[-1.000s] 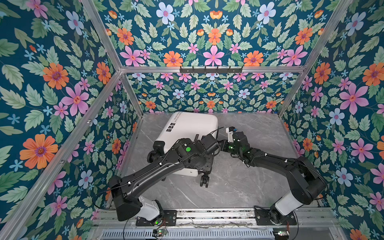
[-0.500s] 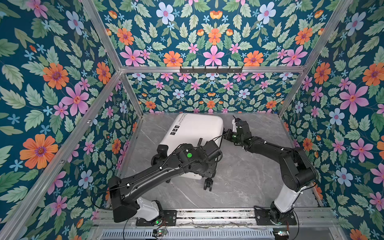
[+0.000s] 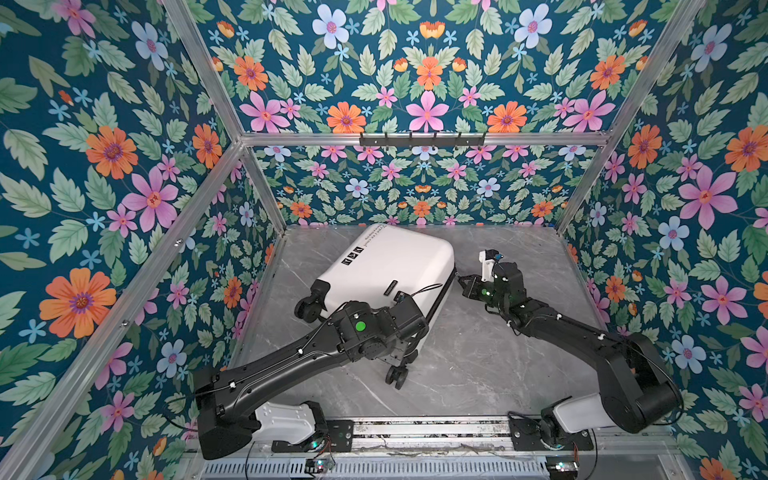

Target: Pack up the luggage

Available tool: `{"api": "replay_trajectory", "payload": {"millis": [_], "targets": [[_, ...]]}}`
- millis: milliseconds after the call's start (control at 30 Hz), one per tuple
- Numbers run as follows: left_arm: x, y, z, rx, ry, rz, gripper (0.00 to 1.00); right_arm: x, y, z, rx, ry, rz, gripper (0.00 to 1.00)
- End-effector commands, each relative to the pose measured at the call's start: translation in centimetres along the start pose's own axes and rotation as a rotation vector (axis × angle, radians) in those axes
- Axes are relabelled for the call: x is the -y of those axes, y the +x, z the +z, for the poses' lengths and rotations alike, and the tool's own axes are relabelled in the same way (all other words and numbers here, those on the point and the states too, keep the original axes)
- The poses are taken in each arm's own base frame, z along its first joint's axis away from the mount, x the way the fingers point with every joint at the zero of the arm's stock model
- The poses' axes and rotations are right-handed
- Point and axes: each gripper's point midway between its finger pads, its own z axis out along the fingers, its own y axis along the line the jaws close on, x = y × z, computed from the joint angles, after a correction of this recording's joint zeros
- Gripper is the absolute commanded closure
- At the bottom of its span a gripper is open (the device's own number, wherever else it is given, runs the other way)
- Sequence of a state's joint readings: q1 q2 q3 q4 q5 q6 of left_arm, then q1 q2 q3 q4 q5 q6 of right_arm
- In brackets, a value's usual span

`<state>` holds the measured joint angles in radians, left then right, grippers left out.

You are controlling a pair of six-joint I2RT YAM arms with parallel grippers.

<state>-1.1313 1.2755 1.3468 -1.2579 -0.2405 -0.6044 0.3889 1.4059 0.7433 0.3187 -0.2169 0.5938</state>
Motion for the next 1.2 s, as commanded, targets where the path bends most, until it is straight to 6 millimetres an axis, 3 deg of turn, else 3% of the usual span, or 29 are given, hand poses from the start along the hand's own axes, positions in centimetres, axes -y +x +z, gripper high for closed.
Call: {"api": "replay_trajectory", "payload": {"millis": [0,133,367,633,800,967,1167], "targets": [[-4.5,-2.6,-0.8,0.18,-0.201,-0.153,1.0,-0.2,0.9,-1.4,-0.016,-0.016,-0.023,1.0],[-6.2,-2.9,-1.2,0.246,-0.214,-0.231,1.0,-0.5,2.3,-3.2,-0.041,-0.031,-0.032,1.0],[-8.9,-2.9,-0.1,0.254,-0.214,-0.368,1.0,-2.1,6.1,-5.7,-0.094,-0.055,-0.073,1.0],[-11.1,-3.3,0.0,0.307,-0.227,-0.482,1.0,-3.6,10.9,-6.3,-0.144,-0.058,-0.069,1.0],[-7.9,-4.7,0.5,0.316,-0.054,-0.41,1.0,-3.5,10.4,-5.7,-0.119,-0.035,-0.074,1.0],[-4.1,-6.2,1.5,0.255,0.026,-0.231,1.0,-3.4,8.9,-4.8,-0.105,-0.008,-0.082,1.0],[3.5,-7.7,1.5,0.261,0.114,0.089,1.0,-1.3,6.6,-4.9,-0.056,0.043,-0.026,1.0]]}}
